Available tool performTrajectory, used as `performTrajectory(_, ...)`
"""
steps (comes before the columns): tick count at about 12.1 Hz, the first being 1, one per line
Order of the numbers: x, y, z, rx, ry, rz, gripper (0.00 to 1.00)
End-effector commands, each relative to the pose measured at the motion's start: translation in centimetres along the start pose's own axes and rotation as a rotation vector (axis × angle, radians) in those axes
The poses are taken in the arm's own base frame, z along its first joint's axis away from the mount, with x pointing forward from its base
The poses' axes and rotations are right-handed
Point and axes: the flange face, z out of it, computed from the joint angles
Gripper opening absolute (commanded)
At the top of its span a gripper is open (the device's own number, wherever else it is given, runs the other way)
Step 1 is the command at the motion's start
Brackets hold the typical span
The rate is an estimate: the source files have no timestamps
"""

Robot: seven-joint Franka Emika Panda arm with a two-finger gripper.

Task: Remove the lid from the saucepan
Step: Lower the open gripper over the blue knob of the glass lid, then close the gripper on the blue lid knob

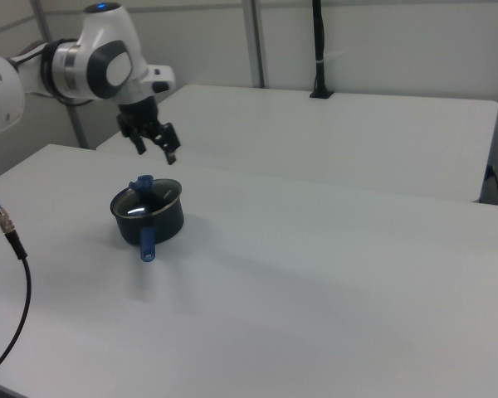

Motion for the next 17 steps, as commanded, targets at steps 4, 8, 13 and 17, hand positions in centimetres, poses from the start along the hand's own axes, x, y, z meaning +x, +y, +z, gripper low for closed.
performTrajectory(4,-0.9,-8.8,6.2,-0.081,-0.019,-0.117,0.97)
performTrajectory(8,-1.5,-9.5,8.0,-0.159,-0.022,-0.171,0.87)
performTrajectory(13,-1.6,-9.1,8.0,-0.188,-0.027,-0.186,0.56)
performTrajectory(17,-1.7,-8.5,5.2,-0.186,-0.035,-0.172,0.46)
